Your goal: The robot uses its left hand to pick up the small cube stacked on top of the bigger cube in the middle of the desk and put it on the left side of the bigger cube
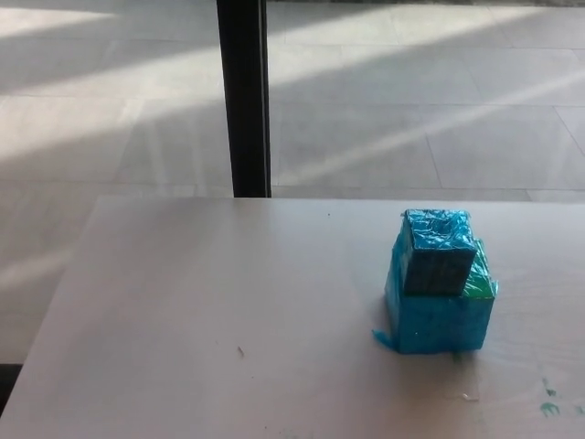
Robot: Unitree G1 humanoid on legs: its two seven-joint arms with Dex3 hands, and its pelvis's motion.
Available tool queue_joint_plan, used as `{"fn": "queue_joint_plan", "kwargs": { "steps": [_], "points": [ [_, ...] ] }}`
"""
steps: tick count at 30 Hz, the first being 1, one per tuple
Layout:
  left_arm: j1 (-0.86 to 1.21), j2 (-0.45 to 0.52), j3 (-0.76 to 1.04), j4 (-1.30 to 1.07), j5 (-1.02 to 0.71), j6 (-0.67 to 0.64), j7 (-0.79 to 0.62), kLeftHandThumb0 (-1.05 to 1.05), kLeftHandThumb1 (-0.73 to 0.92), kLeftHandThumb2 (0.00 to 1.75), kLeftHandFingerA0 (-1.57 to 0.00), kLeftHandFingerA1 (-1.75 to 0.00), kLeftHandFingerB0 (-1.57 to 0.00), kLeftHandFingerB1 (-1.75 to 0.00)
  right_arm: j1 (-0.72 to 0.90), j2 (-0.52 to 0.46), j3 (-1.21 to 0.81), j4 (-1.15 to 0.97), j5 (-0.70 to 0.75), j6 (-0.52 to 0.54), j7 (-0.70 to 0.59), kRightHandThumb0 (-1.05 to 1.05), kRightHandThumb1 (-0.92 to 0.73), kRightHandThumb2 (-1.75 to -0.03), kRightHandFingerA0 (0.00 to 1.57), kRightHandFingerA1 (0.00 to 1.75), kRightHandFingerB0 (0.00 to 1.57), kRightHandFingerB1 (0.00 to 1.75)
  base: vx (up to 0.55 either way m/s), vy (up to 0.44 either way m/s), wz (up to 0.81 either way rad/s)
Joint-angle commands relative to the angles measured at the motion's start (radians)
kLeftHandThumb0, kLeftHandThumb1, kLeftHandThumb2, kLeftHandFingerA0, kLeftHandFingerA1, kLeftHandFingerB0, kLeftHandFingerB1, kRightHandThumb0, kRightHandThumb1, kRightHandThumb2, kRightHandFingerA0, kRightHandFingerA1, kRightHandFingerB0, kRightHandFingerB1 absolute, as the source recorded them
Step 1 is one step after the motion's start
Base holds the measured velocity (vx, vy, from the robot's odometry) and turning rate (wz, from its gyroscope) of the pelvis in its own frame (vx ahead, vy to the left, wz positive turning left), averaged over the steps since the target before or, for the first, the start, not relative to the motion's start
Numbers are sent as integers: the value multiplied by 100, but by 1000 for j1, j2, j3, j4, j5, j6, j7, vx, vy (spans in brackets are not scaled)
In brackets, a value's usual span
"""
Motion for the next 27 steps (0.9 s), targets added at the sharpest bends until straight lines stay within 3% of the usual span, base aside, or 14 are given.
{"fn": "queue_joint_plan", "kwargs": {
  "steps": [1,2,6,7,8,10,11,12,13,15,16,17,24,27],
  "points": [
    [-224,29,-190,-184,176,98,-16,-89,86,66,-22,-46,-3,-23,32,-27,-16,0,14,-22,11,-43,-70,-62,57,53,45,37,0,0,0],
    [-264,14,-210,-186,180,101,-19,-87,67,105,-17,-55,-3,-20,36,-29,-12,0,7,-37,6,-42,-70,-62,58,52,44,37,0,0,0],
    [-402,-44,-307,-246,207,70,-49,-89,65,109,-33,-61,0,-19,22,-27,-8,34,6,-43,13,-42,-68,-60,58,50,43,37,0,0,0],
    [-422,-59,-335,-309,219,110,-56,-95,84,65,-53,-57,-1,-31,11,-26,-9,63,6,-55,11,-42,-68,-61,58,49,44,37,0,0,0],
    [-438,-74,-348,-335,215,126,-58,-90,63,106,-39,-65,-5,-23,2,-25,-9,83,5,-61,9,-42,-68,-61,59,50,45,37,0,0,0],
    [-503,-144,-412,-388,232,148,-70,-96,68,111,-34,-64,-3,-23,-3,-28,-8,93,3,-59,8,-42,-68,-61,59,52,45,37,0,0,0],
    [-517,-163,-431,-410,232,157,-72,-96,68,111,-34,-64,-3,-23,-2,-28,-9,93,5,-57,7,-42,-68,-61,59,52,45,37,0,0,0],
    [-524,-175,-437,-416,225,163,-75,-93,84,65,-17,-56,-3,-30,-5,-28,-8,99,4,-59,6,-43,-68,-60,58,51,46,37,0,0,0],
    [-549,-219,-457,-411,213,161,-79,-96,65,104,-14,-58,-5,-28,-9,-29,-4,107,-1,-60,4,-43,-69,-61,58,49,45,37,0,0,0],
    [-589,-289,-497,-385,220,143,-75,-93,64,104,-14,-58,-5,-30,-8,-31,1,103,-5,-64,4,-43,-70,-61,58,50,46,37,0,0,0],
    [-615,-318,-522,-364,233,141,-78,-95,82,65,-13,-57,-5,-28,-6,-34,5,98,-8,-62,9,-45,-70,-62,58,52,45,37,0,0,0],
    [-633,-348,-541,-364,239,167,-81,-95,63,104,-12,-59,-5,-28,-1,-35,2,90,-3,-68,14,-43,-70,-62,58,53,46,37,0,0,0],
    [-708,-513,-635,-364,277,236,-98,-100,72,77,-13,-58,-5,-28,-26,-32,6,155,-6,-109,13,-41,-69,-61,59,52,47,38,0,0,0],
    [-722,-592,-647,-321,272,198,-90,-90,64,105,-29,-64,-5,-34,-13,-35,3,136,-2,-130,18,-41,-69,-61,59,49,47,37,0,0,0]
  ]
}}
